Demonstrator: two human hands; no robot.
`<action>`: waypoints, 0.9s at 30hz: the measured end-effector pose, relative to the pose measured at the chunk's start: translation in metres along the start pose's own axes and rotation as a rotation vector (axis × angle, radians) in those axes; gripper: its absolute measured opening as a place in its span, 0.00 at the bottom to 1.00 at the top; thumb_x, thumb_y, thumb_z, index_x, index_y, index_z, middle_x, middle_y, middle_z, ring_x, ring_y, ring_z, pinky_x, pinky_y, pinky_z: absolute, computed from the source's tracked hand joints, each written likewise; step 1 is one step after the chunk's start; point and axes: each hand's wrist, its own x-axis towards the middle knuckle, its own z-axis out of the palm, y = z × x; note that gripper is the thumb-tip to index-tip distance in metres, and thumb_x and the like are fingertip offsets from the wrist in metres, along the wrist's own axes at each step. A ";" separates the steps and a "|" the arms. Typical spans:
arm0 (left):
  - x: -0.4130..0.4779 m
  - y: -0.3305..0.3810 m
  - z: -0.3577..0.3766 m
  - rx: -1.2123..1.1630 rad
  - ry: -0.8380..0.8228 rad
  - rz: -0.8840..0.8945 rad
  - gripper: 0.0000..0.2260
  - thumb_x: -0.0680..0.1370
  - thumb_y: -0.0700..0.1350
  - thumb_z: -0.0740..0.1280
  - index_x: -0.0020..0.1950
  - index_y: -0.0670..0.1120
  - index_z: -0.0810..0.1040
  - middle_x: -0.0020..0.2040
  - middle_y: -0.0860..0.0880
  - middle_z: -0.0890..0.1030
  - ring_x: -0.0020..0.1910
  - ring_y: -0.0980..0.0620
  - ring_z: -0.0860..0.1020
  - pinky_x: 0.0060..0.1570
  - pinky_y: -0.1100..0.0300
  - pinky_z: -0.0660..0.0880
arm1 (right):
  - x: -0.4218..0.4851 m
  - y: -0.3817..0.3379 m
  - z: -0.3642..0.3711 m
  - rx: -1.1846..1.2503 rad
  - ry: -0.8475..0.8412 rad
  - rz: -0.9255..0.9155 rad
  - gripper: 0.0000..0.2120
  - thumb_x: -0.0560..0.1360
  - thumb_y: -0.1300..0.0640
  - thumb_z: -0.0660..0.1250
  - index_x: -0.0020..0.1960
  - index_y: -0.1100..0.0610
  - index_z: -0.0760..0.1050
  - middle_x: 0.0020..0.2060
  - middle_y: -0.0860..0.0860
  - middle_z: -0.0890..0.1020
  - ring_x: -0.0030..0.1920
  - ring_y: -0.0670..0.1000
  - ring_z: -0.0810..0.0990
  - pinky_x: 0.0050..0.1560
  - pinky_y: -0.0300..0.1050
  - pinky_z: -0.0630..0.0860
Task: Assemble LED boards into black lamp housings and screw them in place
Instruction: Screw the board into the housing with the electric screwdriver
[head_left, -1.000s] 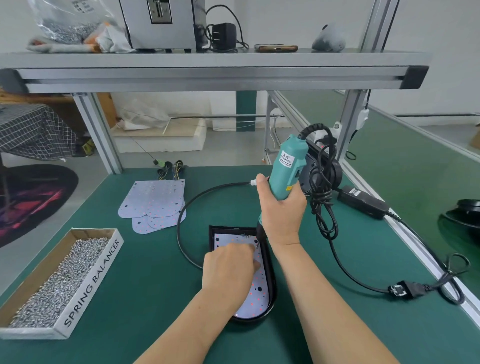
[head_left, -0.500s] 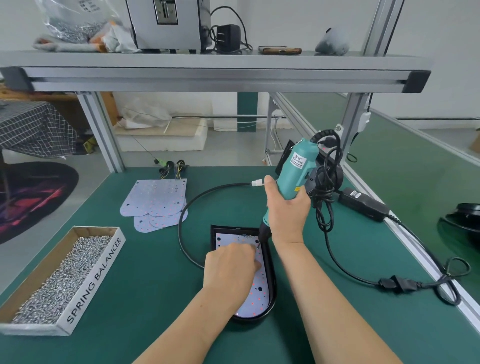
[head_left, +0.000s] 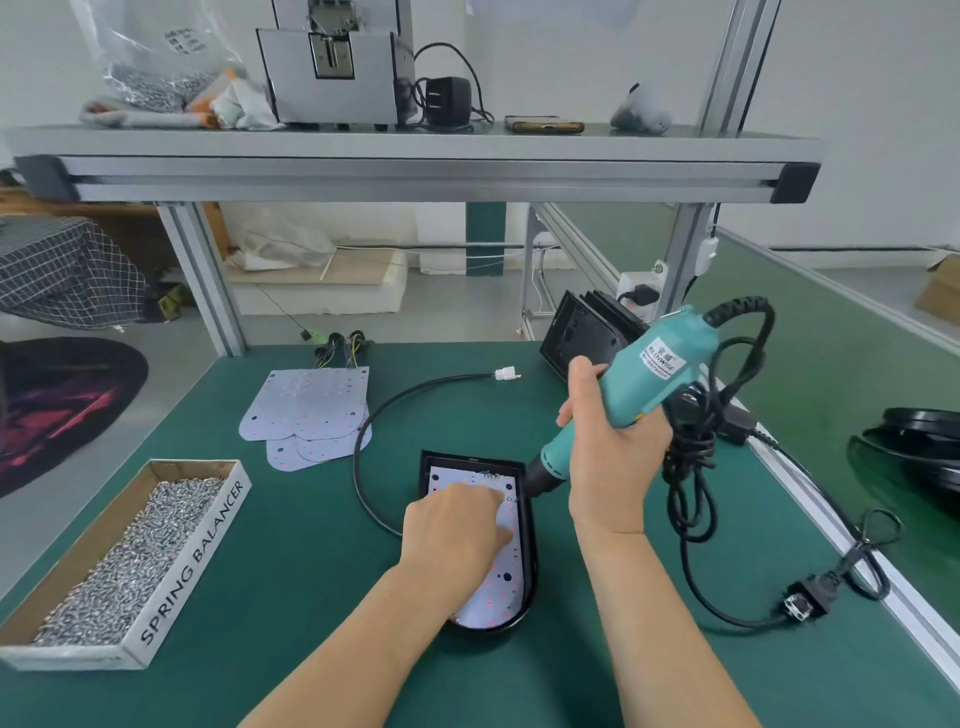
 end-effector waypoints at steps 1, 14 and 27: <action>0.000 -0.001 0.000 -0.053 -0.006 -0.015 0.10 0.78 0.55 0.64 0.45 0.50 0.72 0.43 0.51 0.79 0.43 0.45 0.74 0.40 0.57 0.67 | 0.001 -0.001 -0.001 0.003 0.073 0.027 0.09 0.74 0.51 0.74 0.38 0.50 0.76 0.27 0.49 0.77 0.28 0.48 0.76 0.32 0.37 0.74; -0.030 -0.024 -0.044 -2.070 -0.265 -0.640 0.06 0.78 0.28 0.62 0.55 0.30 0.74 0.46 0.38 0.76 0.43 0.45 0.79 0.30 0.58 0.81 | -0.010 0.014 -0.050 0.276 0.272 0.485 0.08 0.77 0.55 0.71 0.51 0.56 0.73 0.29 0.46 0.77 0.29 0.46 0.76 0.30 0.37 0.74; -0.052 -0.037 -0.028 -2.084 -0.331 -0.518 0.12 0.79 0.23 0.55 0.57 0.26 0.74 0.51 0.29 0.82 0.50 0.39 0.85 0.44 0.56 0.84 | -0.028 0.004 -0.028 0.320 0.320 0.445 0.06 0.76 0.61 0.69 0.44 0.56 0.71 0.25 0.45 0.76 0.24 0.44 0.74 0.26 0.35 0.72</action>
